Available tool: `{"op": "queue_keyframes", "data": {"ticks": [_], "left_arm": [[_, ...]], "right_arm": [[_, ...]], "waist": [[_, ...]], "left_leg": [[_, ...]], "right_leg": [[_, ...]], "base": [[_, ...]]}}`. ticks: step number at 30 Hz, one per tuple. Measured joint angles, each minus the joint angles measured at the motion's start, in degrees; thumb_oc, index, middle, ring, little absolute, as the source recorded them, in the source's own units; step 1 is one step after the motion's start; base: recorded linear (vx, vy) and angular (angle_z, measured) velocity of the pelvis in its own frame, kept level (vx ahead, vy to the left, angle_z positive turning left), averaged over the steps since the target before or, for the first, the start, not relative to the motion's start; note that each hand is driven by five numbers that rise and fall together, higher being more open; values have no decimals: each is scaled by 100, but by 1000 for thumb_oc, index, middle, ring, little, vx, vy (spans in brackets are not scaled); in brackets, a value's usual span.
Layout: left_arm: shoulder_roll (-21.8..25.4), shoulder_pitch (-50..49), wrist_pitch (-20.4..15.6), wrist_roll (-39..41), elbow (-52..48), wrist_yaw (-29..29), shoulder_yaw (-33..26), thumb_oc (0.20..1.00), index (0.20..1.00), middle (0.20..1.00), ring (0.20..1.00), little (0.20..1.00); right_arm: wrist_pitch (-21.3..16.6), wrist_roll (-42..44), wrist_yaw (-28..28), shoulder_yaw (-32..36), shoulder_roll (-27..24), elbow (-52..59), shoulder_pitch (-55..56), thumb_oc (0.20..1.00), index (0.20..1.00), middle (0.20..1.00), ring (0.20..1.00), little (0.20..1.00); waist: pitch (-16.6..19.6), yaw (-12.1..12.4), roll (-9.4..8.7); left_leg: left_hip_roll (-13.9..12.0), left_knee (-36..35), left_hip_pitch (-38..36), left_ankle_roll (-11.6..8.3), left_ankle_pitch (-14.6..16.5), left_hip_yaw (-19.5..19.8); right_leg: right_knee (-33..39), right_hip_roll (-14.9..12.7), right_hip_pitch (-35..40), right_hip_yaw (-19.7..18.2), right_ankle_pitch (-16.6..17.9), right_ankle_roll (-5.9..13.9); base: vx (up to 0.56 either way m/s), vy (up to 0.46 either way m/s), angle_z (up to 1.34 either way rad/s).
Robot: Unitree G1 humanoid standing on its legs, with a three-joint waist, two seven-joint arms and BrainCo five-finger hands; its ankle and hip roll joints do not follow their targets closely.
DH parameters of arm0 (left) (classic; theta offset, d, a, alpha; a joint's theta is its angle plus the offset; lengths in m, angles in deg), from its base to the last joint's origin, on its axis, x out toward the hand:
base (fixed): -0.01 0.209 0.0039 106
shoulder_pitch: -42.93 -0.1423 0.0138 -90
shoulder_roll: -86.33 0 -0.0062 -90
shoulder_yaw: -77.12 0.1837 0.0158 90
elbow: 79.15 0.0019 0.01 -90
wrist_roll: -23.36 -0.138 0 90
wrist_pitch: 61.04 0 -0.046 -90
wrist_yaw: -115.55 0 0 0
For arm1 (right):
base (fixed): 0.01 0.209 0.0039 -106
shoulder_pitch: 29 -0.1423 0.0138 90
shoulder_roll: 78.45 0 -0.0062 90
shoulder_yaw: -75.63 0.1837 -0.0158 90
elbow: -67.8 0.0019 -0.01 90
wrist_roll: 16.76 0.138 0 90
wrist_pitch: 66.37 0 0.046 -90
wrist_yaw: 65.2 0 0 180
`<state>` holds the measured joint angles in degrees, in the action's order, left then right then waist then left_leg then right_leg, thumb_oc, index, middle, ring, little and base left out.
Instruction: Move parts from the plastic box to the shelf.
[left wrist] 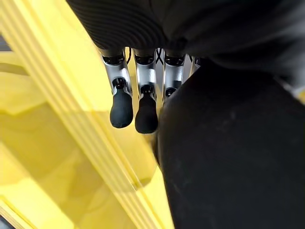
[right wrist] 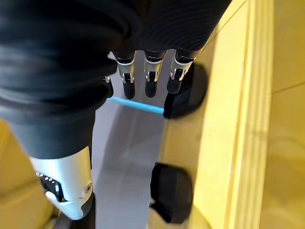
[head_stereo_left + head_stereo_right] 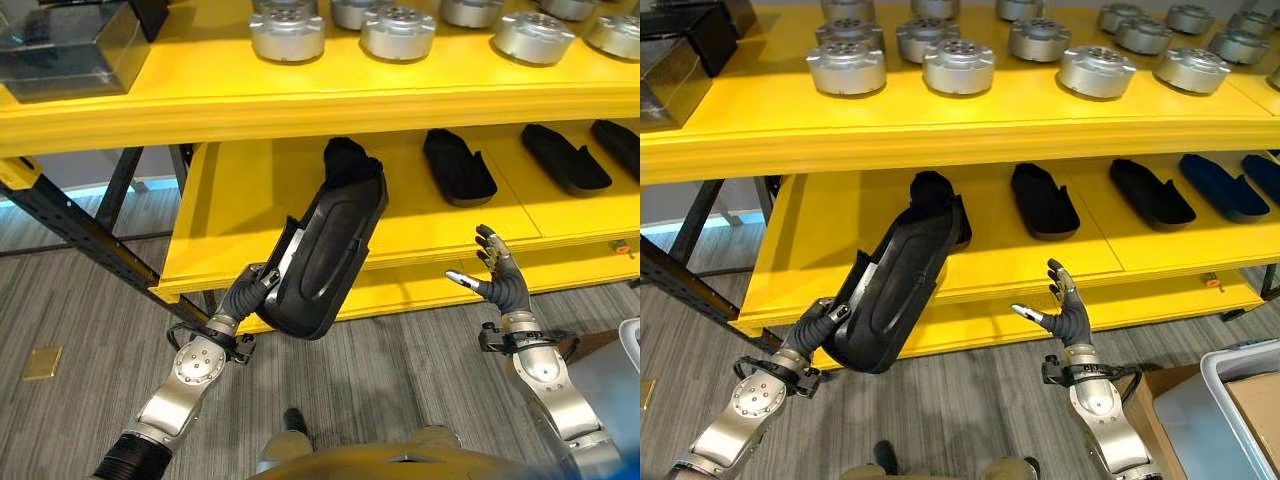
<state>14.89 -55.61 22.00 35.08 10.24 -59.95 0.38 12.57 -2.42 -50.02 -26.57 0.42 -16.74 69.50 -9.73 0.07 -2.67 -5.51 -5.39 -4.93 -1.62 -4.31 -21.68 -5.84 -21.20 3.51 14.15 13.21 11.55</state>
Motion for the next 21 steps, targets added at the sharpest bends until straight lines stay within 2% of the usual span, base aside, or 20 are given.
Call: {"op": "queue_keyframes", "data": {"ticks": [2, 3, 4, 5, 6, 7, 8, 9, 10, 11, 12, 13, 14, 15, 16, 17, 18, 19, 21], "left_arm": [[1, -18, -2, 0, -1, -35, -112, 200, 200, 200, 200, 200], [-5, -70, 3, 2, -1, -32, -201, 200, 200, 200, 200, 200], [-3, -103, 3, 2, -1, -32, -244, 200, 200, 200, 200, 200], [-1, -116, 3, 3, -19, -32, -247, 200, 200, 200, 200, 200], [-7, -164, 2, 10, -103, -25, -288, 200, 200, 200, 200, 200], [-20, -199, 4, 14, -151, -29, -312, 200, 200, 200, 200, 200], [-63, -184, 40, 11, -153, -36, -298, 200, 200, 200, 200, 200], [-100, -175, 52, 13, -153, -36, -298, 200, 200, 200, 200, 200], [-117, -182, 62, 23, -153, -9, -315, 200, 200, 200, 200, 200], [-183, -213, 97, 20, -156, 28, -313, 200, 200, 200, 200, 200], [-307, -339, 107, 22, -162, 87, -313, 200, 200, 200, 200, 200], [-368, -374, 134, 17, -157, 88, -292, 200, 200, 200, 200, 200], [-467, -354, 157, 14, -116, 101, -239, 200, 200, 200, 200, 200], [-524, -280, 176, 14, -71, 98, -76, 200, 200, 200, 200, 200], [-512, -259, 165, 14, -122, 91, 7, 200, 200, 200, 200, 200], [-423, -275, 146, 16, -180, 98, -17, 200, 200, 200, 200, 200], [-299, -271, 116, 16, -211, 108, -91, 200, 200, 200, 200, 200], [-374, -285, 124, 16, -171, 180, -104, 200, 200, 200, 200, 200], [-446, -387, 124, 17, -223, 303, -101, 200, 200, 200, 200, 200]], "right_arm": [[5, 0, -100, -29, -5, 27, -92, 1000, 1000, 1000, 1000, 1000], [15, 0, -162, -160, -38, 29, -276, 1000, 1000, 1000, 1000, 1000], [15, -2, -226, -267, -48, 32, -413, 1000, 1000, 1000, 1000, 1000], [14, -3, -260, -308, -44, 35, -479, 1000, 1000, 1000, 1000, 1000], [22, -39, -294, -419, -43, 41, -625, 1000, 1000, 1000, 1000, 1000], [24, -135, -341, -479, -34, 102, -768, 1000, 1000, 1000, 1000, 1000], [24, -246, -387, -523, -48, 185, -814, 1000, 1000, 1000, 1000, 1000], [24, -299, -426, -535, -66, 239, -784, 1000, 1000, 1000, 1000, 1000], [25, -335, -501, -589, -129, 372, -680, 1000, 1000, 1000, 1000, 1000], [20, -336, -530, -586, -154, 385, -642, 1000, 1000, 1000, 1000, 1000], [20, -341, -571, -606, -183, 356, -597, 1000, 1000, 1000, 1000, 1000], [21, -349, -596, -625, -239, 347, -588, 1000, 1000, 1000, 1000, 1000], [19, -452, -575, -624, -325, 323, -582, 1000, 1000, 1000, 1000, 1000], [23, -465, -543, -625, -429, 277, -500, 1000, 1000, 1000, 1000, 1000], [25, -514, -548, -626, -521, 270, -440, 1000, 1000, 1000, 1000, 1000], [14, -569, -555, -626, -518, 273, -435, 1000, 1000, 1000, 1000, 1000], [-7, -573, -566, -623, -502, 269, -437, 1000, 1000, 1000, 1000, 1000], [-4, -573, -568, -584, -519, 220, -428, 1000, 1000, 1000, 1000, 1000], [-19, -572, -567, -513, -526, 222, -428, 1000, 1000, 1000, 1000, 1000]], "waist": [[-14, 120, -3], [-27, 269, -7], [-26, 326, -14], [-33, 358, 1], [-57, 442, -82], [-121, 590, -77], [-170, 516, -37], [-193, 434, -15], [-205, 398, -75], [-166, 374, -138], [-138, 331, -118], [-138, 295, -105], [-169, 159, -38], [-191, -127, 42], [-198, -185, 173], [-174, -155, 157], [-121, -47, 5], [-60, -62, 1], [-1, 16, 195]], "left_leg": [[-4, 3, 3, 11, 4, -67], [-18, -28, -49, 7, 43, -188], [-18, -30, -110, 12, 63, -278], [-8, -29, -138, 13, 72, -311], [5, -27, -200, 7, 83, -414], [34, -27, -205, 6, 109, -464], [41, -32, -216, 16, 127, -434], [-28, -33, -216, 18, 126, -348], [-68, -31, -210, -23, 93, -258], [-92, -30, -229, -75, 63, -252], [-140, -29, -224, -154, 56, -286], [-152, -12, -197, -180, -4, -270], [-155, -1, -183, -164, -12, -95], [-132, -28, -214, -83, 17, 236], [-270, -21, -223, -43, 48, 319], [-286, -2, -224, -56, 47, 308], [-217, -6, -220, -131, 70, 224], [-217, 0, -257, -182, 56, 296], [-304, 4, -301, -283, 55, 252]], "right_leg": [[2, -14, -72, 292, 129, 46], [-15, -33, -151, 632, 209, 90], [-14, -61, -144, 885, 208, 91], [-19, -75, -145, 951, 176, 131], [-57, -101, -218, 1242, 191, 130], [-131, -146, -324, 1468, 203, 125], [-171, -164, -316, 1542, 112, 200], [-254, -20, -329, 1432, -294, 314], [148, 592, -144, 1084, -1066, 61], [562, 750, 87, 1056, -1000, -182], [999, 939, 292, 1031, -847, -135], [1038, 967, 321, 1018, -809, -165], [781, 963, 300, 857, -876, -255], [144, 851, 222, 489, -1150, -232], [-579, 797, -195, 343, -1564, 59], [-429, 860, -343, 325, -1577, 81], [-86, 911, -405, 366, -1366, -152], [49, 987, -229, 426, -1311, -421], [425, 1141, -36, 464, -1226, -448]], "base": [[35, 168, -31], [52, 153, -52], [13, 200, -52], [13, 202, -38], [69, 180, -63], [109, 75, -56], [154, 28, -27], [154, -59, 28], [177, -78, 34], [252, -98, 16], [275, -80, 2], [254, -86, 9], [162, -78, 74], [139, -92, 98], [133, -92, 79], [148, -88, 17], [157, -82, 13], [163, -79, 5], [188, -89, 4]]}}
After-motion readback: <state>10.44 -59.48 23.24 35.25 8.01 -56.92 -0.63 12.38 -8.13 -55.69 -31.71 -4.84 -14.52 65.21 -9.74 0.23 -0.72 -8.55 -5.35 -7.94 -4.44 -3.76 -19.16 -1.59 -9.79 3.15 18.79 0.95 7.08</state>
